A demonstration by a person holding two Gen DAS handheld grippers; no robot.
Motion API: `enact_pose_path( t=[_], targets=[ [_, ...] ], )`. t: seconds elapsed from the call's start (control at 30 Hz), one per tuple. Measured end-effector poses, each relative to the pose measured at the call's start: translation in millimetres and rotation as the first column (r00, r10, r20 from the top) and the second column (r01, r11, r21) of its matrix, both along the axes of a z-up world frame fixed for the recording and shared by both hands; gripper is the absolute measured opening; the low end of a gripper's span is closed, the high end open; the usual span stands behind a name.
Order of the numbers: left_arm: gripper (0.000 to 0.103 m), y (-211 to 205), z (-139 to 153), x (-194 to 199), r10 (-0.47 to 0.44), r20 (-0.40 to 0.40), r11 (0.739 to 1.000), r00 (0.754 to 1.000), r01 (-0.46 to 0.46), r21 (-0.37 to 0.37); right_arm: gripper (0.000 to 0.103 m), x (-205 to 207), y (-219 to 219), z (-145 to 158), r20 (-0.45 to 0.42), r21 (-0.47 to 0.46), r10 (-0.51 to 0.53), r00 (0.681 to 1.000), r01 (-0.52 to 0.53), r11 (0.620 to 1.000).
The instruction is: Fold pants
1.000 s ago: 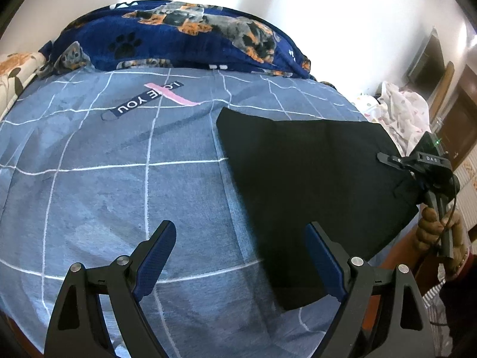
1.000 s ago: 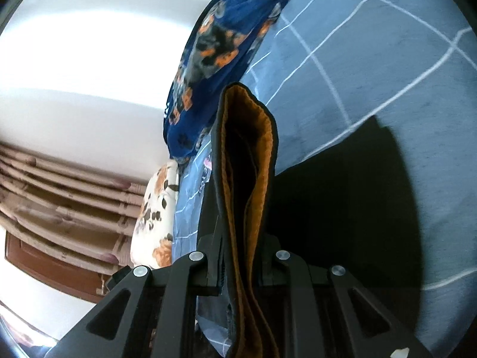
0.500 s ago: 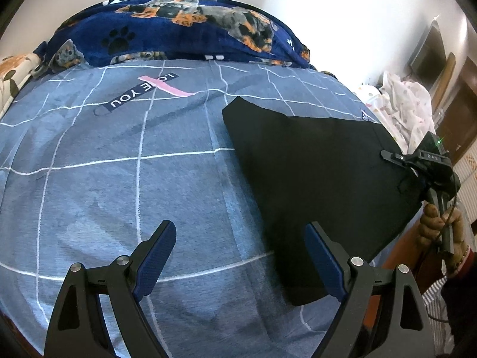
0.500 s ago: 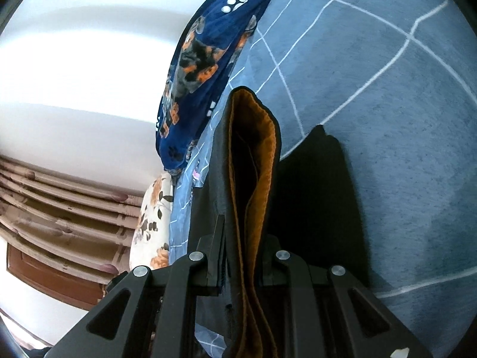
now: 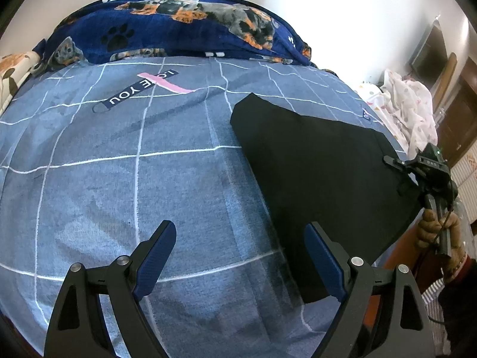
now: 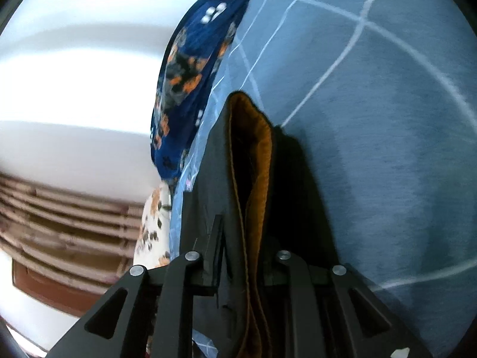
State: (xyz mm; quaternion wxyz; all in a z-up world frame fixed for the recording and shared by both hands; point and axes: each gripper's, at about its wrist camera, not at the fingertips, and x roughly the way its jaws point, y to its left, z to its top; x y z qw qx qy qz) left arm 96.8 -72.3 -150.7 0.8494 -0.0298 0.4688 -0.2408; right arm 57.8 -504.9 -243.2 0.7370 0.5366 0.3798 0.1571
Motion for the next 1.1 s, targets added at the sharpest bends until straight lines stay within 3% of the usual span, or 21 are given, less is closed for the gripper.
enact_pose_path(
  t=[0.17,0.33,0.4,0.7,0.77,0.83,0.87,0.9,0.97,1.1],
  targets=[
    [0.088,0,4,-1,-0.006,0.013,1.000,1.000,0.006,-0.023,0.028,-37,-34,12,0.038,0.079,-0.176,0.984,0.173,0.982],
    [0.088,-4,4,-2,-0.026,0.004,0.999,1.000,0.026,-0.042,0.036,-76,-25,35,0.106,0.205,-0.125,0.986,0.102,0.973],
    [0.088,-7,3,-2,-0.032,-0.002,0.999,0.999,0.032,-0.042,0.048,-88,-11,38,0.079,0.165,-0.087,0.993,0.073,0.984],
    [0.088,-4,5,-8,-0.043,0.000,0.998,0.999,0.043,-0.050,0.047,-97,-5,0,-0.060,0.206,-0.144,0.988,0.154,0.966],
    [0.088,-3,3,-9,-0.039,-0.008,0.998,0.999,0.038,-0.057,0.047,-96,-7,-1,-0.063,0.219,-0.156,0.986,0.166,0.962],
    [0.088,-2,2,-9,-0.034,-0.015,0.998,0.999,0.033,-0.061,0.047,-91,-5,6,-0.050,0.167,-0.152,0.987,0.158,0.973],
    [0.088,-3,1,-9,-0.034,-0.021,0.998,0.999,0.033,-0.061,0.045,-88,-3,8,-0.048,0.147,-0.154,0.987,0.160,0.976],
    [0.088,-3,0,-9,-0.036,-0.026,0.998,0.999,0.034,-0.061,0.030,-84,-3,9,-0.056,0.129,-0.155,0.986,0.161,0.978],
    [0.088,-3,1,-11,-0.037,-0.025,0.998,0.999,0.035,-0.060,0.012,-78,0,8,-0.091,0.083,-0.153,0.984,0.160,0.984],
    [0.088,-4,10,-11,-0.042,0.002,0.998,0.999,0.042,-0.053,0.010,-80,9,21,-0.064,0.035,-0.159,0.985,0.161,0.986]
  ],
)
